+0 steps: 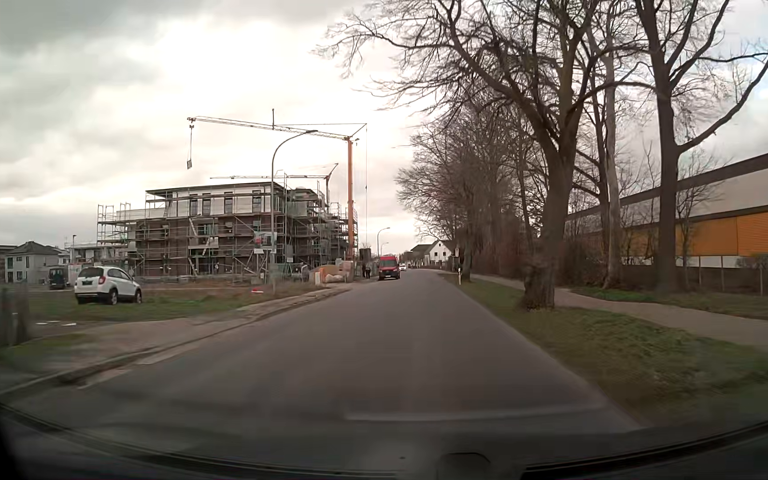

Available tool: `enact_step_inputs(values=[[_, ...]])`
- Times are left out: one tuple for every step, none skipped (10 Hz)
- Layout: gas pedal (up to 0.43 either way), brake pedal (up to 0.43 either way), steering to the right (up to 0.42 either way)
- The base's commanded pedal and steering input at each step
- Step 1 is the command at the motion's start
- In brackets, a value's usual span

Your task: Follow the waypoints while adhering to traffic rules and regulations

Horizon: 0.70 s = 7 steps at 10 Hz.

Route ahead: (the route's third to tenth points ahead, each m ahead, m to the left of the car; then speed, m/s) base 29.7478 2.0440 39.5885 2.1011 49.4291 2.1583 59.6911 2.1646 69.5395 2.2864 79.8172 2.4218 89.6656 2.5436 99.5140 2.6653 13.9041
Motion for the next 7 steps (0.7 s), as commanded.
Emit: enact_step_inputs(values=[[0.169,0.000,0.003],[0.157,0.000,0.003],[0.157,0.000,0.003],[0.118,0.000,0.003],[0.028,0.000,0.003],[0.000,0.000,0.004],[0.000,0.000,0.004]])
